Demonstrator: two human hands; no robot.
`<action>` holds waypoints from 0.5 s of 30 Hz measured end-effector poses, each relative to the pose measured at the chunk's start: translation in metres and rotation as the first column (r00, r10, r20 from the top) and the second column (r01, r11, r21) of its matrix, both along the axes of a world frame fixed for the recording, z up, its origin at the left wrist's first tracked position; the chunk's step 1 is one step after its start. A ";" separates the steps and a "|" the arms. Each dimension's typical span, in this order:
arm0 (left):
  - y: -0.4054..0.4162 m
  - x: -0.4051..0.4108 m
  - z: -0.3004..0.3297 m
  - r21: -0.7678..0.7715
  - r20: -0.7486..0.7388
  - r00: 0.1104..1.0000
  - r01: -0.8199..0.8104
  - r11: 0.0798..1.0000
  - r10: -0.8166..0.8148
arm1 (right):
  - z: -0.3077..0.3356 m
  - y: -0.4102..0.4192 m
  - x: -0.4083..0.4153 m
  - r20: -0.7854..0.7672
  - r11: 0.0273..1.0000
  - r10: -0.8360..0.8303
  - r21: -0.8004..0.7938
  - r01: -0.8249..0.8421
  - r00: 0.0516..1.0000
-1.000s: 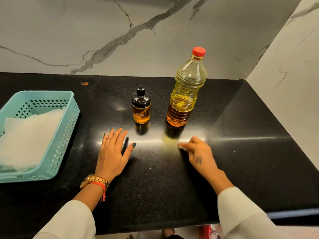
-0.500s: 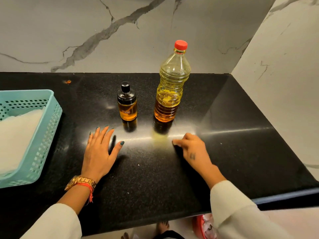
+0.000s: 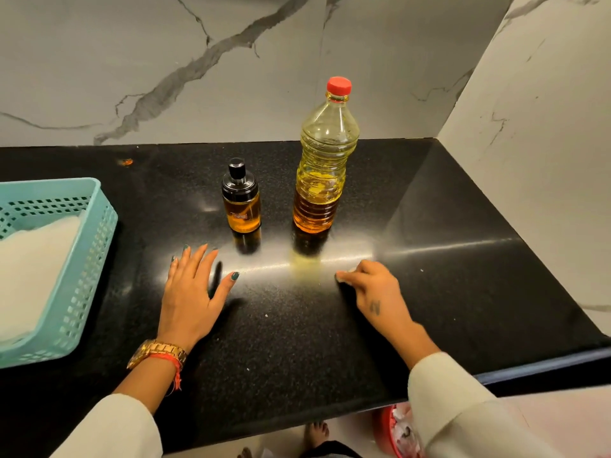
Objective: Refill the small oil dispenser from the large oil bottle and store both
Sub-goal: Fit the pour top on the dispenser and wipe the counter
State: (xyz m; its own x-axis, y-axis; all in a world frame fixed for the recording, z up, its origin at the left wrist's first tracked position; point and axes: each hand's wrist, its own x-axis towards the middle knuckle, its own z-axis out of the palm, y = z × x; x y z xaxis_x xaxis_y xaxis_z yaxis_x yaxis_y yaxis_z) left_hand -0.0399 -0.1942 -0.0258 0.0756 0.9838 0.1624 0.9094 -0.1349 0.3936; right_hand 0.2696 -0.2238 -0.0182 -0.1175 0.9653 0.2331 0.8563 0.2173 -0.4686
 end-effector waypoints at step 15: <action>-0.001 0.002 0.000 0.006 -0.034 0.999 0.002 1.000 -0.002 | -0.001 -0.012 -0.009 0.017 0.999 0.036 0.033 -0.036 0.999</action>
